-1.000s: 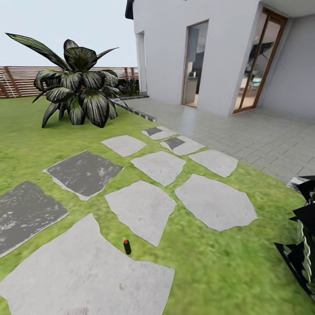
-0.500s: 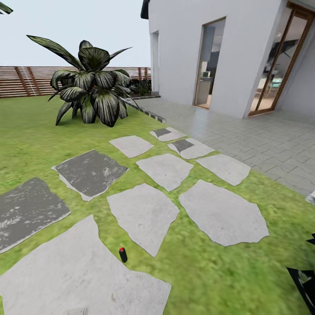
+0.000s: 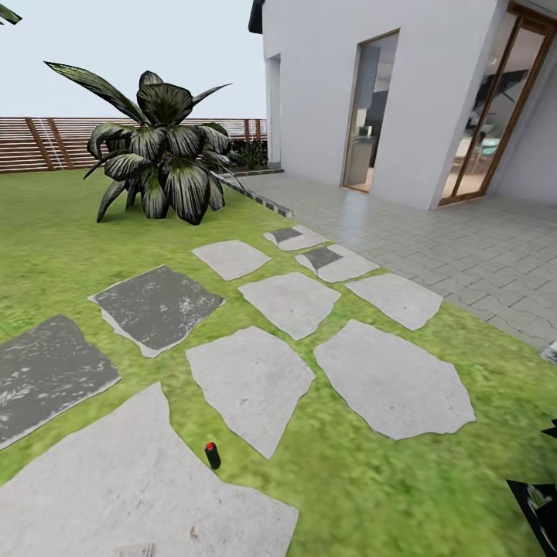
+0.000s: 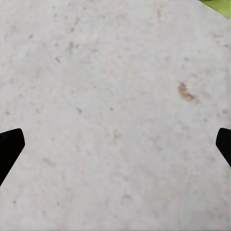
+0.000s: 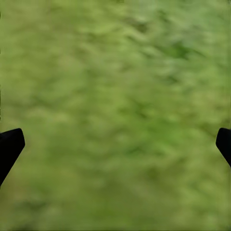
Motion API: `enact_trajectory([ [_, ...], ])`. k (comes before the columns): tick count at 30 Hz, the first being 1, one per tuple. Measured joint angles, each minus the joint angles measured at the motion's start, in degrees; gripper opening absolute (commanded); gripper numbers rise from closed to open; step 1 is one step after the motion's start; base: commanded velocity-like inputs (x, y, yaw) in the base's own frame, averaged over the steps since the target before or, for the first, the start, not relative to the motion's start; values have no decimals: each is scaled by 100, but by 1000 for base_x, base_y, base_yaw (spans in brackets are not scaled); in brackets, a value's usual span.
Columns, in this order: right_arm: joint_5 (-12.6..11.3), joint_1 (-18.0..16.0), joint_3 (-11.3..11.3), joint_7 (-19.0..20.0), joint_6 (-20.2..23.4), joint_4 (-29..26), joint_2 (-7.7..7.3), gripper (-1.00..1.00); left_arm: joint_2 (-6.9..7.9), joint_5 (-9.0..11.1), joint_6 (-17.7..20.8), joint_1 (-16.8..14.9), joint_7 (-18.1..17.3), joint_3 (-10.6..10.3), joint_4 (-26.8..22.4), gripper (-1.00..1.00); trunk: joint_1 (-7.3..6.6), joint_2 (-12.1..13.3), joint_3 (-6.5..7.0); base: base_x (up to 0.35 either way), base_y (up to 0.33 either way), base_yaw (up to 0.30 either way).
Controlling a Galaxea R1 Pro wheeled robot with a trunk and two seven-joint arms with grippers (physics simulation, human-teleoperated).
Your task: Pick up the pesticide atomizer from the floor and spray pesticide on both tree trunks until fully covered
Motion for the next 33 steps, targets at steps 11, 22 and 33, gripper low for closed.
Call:
enact_trajectory([
  [11, -2, 2, -11, 0, 2, -6, -1, 100, -3, 0, 8, -1, 0, 5, -4, 100, -2, 0, 22, 87, -23, -105],
  [22, 1, 2, -11, -1, 7, -7, -1, 100, -2, 0, 8, 2, 0, 4, -14, 100, -3, 0, 82, 275, -171, -244],
  [33, 2, 1, -11, -7, 5, -6, -1, 100, 0, 0, 9, 1, 0, 5, -16, 100, -3, 0, 122, 282, -202, -150],
])
